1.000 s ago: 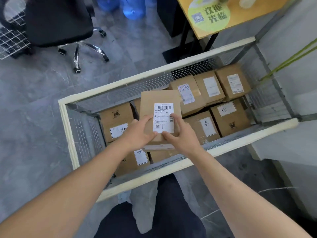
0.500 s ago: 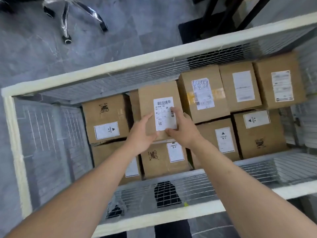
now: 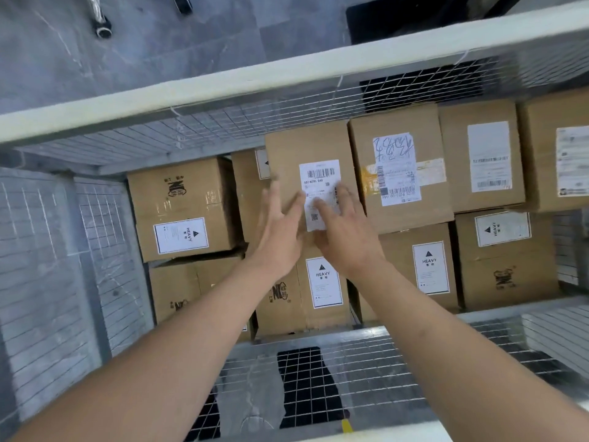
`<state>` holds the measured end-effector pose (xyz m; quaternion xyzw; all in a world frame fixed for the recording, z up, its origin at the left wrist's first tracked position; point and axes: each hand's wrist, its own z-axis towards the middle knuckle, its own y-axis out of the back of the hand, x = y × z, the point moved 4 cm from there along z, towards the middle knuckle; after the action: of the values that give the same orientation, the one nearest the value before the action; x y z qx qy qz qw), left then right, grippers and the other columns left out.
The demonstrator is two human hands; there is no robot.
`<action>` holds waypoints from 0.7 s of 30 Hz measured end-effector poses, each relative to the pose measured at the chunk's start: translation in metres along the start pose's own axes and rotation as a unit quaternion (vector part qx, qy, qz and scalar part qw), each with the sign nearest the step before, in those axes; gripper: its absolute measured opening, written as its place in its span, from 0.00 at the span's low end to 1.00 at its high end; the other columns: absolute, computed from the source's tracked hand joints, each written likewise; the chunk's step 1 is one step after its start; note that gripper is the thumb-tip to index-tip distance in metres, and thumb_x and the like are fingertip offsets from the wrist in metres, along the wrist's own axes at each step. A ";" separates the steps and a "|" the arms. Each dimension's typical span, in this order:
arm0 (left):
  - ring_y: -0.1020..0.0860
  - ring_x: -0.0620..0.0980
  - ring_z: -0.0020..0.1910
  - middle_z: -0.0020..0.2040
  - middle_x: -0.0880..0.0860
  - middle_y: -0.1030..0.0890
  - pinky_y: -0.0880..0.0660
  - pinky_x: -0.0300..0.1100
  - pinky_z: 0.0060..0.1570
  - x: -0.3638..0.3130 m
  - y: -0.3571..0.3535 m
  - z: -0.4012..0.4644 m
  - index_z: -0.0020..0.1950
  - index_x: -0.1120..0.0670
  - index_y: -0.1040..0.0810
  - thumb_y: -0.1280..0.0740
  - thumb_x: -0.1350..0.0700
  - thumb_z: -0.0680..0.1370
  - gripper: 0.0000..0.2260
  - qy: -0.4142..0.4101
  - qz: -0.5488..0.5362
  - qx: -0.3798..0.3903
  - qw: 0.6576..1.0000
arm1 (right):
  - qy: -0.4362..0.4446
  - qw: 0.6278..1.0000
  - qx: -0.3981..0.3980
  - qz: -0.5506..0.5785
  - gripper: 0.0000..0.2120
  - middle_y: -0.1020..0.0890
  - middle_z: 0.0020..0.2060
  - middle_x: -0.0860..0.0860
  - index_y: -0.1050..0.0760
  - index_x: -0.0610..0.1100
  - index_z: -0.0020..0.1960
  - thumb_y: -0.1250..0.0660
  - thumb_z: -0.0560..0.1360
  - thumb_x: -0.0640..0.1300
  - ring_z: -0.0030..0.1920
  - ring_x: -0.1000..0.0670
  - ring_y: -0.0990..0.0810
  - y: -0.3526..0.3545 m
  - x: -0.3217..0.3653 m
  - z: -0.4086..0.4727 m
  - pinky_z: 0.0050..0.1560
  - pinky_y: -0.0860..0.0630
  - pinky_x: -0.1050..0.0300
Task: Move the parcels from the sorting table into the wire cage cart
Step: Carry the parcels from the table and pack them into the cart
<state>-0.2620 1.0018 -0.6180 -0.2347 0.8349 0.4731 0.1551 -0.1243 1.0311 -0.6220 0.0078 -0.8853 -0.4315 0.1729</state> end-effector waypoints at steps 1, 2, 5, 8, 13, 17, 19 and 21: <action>0.56 0.58 0.84 0.84 0.49 0.63 0.35 0.50 0.75 -0.002 0.002 0.002 0.82 0.51 0.39 0.32 0.63 0.80 0.32 -0.034 0.052 -0.004 0.998 | 0.004 1.000 0.009 0.006 0.32 0.51 0.82 0.36 0.41 0.50 0.82 0.34 0.80 0.48 0.83 0.38 0.54 0.000 0.002 0.001 0.80 0.47 0.45; 0.58 0.58 0.84 0.85 0.51 0.59 0.34 0.52 0.75 -0.003 0.002 0.005 0.82 0.53 0.38 0.32 0.63 0.80 0.32 -0.060 0.092 0.002 0.994 | 0.005 1.000 0.013 0.009 0.33 0.51 0.82 0.36 0.42 0.50 0.82 0.35 0.81 0.48 0.83 0.38 0.54 0.001 0.003 0.002 0.81 0.48 0.46; 0.53 0.58 0.84 0.84 0.56 0.49 0.43 0.56 0.80 -0.005 0.008 0.012 0.82 0.55 0.40 0.34 0.61 0.81 0.31 -0.083 0.133 0.059 0.986 | -0.008 0.999 0.024 0.029 0.33 0.50 0.82 0.37 0.43 0.51 0.83 0.36 0.81 0.44 0.83 0.39 0.53 0.007 0.006 0.001 0.81 0.47 0.47; 0.49 0.57 0.83 0.84 0.57 0.45 0.46 0.53 0.81 -0.010 0.030 0.011 0.83 0.54 0.41 0.36 0.58 0.82 0.29 -0.089 0.159 0.085 0.980 | -0.013 0.998 0.035 0.057 0.32 0.47 0.83 0.40 0.42 0.50 0.83 0.37 0.81 0.42 0.82 0.40 0.46 0.020 0.013 -0.007 0.78 0.39 0.46; 0.40 0.58 0.79 0.80 0.57 0.37 0.42 0.52 0.78 -0.023 0.073 -0.015 0.80 0.54 0.36 0.38 0.55 0.84 0.25 -0.116 0.199 0.085 0.969 | -0.018 0.998 0.015 0.060 0.29 0.40 0.82 0.43 0.39 0.48 0.82 0.38 0.82 0.43 0.78 0.40 0.36 0.052 0.034 -0.039 0.72 0.31 0.44; 0.33 0.57 0.74 0.75 0.54 0.32 0.35 0.52 0.72 -0.033 0.110 -0.054 0.78 0.53 0.35 0.35 0.54 0.82 0.25 -0.168 0.208 0.047 0.962 | -0.025 0.998 -0.015 0.058 0.27 0.37 0.81 0.45 0.36 0.48 0.81 0.38 0.83 0.46 0.74 0.41 0.30 0.082 0.058 -0.082 0.66 0.26 0.45; 0.32 0.57 0.72 0.73 0.54 0.31 0.34 0.53 0.72 -0.037 0.130 -0.076 0.77 0.52 0.33 0.36 0.53 0.82 0.23 -0.189 0.214 0.032 0.958 | -0.024 0.997 -0.041 0.054 0.26 0.35 0.80 0.44 0.34 0.48 0.80 0.37 0.83 0.49 0.73 0.40 0.28 0.099 0.074 -0.108 0.67 0.27 0.45; 0.32 0.56 0.71 0.71 0.53 0.30 0.34 0.54 0.73 -0.041 0.150 -0.098 0.76 0.52 0.32 0.37 0.51 0.82 0.22 -0.211 0.223 0.020 0.951 | -0.028 0.997 -0.062 0.043 0.26 0.33 0.78 0.44 0.33 0.48 0.79 0.38 0.82 0.52 0.71 0.40 0.27 0.114 0.093 -0.135 0.69 0.29 0.45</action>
<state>-0.3122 0.9936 -0.4411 0.0662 0.8236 0.5173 0.2229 -0.1535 0.9848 -0.4299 -0.0530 -0.8607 -0.4782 0.1663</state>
